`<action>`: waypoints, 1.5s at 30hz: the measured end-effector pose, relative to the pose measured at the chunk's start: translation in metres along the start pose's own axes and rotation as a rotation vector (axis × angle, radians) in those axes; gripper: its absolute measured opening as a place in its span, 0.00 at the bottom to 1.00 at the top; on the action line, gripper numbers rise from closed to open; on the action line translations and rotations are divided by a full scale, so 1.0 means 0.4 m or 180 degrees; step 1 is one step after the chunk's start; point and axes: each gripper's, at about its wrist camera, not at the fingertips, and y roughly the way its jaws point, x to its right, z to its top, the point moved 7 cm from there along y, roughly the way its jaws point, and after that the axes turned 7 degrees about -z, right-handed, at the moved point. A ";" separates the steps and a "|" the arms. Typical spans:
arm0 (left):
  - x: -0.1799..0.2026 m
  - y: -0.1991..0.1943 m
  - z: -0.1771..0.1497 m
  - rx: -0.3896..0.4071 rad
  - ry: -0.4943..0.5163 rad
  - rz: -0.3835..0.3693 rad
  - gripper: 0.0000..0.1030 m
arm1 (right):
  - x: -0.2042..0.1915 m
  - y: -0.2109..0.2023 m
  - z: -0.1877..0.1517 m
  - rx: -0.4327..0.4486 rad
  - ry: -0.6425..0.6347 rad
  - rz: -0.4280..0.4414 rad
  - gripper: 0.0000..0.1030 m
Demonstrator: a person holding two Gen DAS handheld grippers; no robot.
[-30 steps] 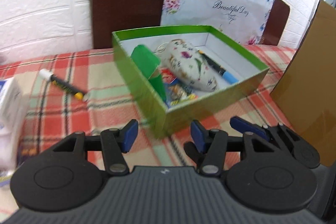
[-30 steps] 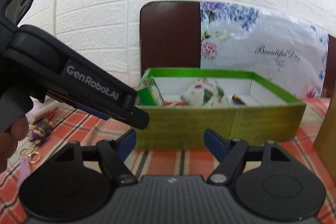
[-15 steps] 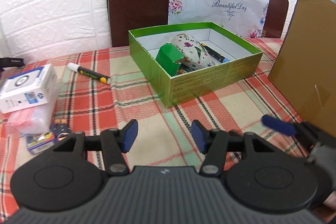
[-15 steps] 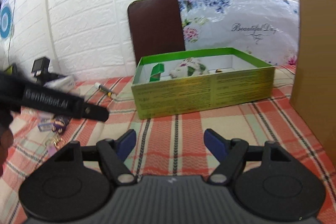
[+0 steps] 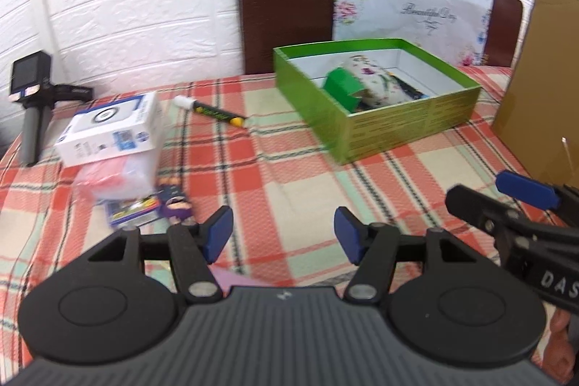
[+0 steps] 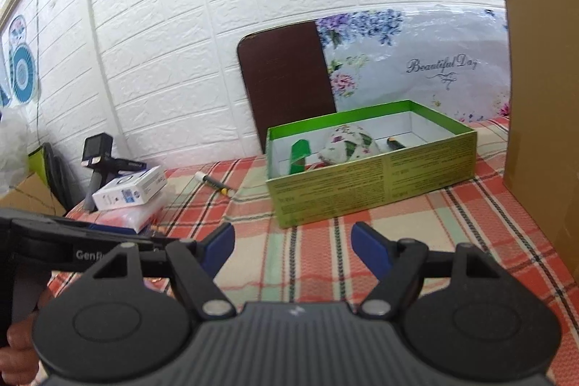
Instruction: Organize objects
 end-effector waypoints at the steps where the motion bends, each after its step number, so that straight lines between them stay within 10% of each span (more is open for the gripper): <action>1: -0.014 -0.002 -0.003 0.0002 -0.0024 0.0027 0.62 | -0.012 0.002 -0.002 -0.0015 -0.0047 0.0020 0.72; 33: -0.522 0.007 -0.150 -0.0008 -0.0851 0.0883 0.68 | -0.403 0.162 -0.078 -0.0514 -0.0992 0.0456 0.72; 45: -0.590 -0.013 -0.189 0.0550 -0.1042 0.1153 0.73 | -0.533 0.250 0.010 -0.0255 -0.1091 0.0538 0.76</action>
